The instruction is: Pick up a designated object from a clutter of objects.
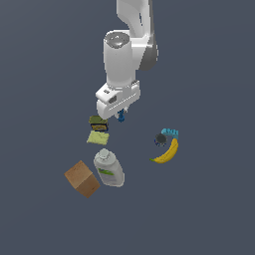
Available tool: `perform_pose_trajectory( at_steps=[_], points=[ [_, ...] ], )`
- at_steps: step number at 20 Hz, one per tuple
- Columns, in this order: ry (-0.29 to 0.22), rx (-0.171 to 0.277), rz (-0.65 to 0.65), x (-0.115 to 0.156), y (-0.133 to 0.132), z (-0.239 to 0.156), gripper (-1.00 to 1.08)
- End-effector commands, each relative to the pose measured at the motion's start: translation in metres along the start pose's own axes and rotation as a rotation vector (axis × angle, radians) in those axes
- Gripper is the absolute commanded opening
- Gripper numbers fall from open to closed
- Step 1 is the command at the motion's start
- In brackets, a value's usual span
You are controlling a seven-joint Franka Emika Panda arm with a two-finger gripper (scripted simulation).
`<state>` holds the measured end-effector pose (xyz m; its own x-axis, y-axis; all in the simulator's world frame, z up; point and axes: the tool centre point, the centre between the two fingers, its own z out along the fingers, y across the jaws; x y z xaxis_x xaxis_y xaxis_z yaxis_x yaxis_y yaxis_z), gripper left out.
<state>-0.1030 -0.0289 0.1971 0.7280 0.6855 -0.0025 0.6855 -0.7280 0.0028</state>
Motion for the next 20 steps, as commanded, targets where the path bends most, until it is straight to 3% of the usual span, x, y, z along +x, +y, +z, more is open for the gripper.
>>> perform_pose_trajectory(
  at_steps=[1, 20],
  points=[
    [-0.001, 0.000, 0.000, 0.007, -0.003, -0.022, -1.00],
    [0.002, 0.002, -0.001, 0.073, -0.025, -0.196, -1.00]
  ],
)
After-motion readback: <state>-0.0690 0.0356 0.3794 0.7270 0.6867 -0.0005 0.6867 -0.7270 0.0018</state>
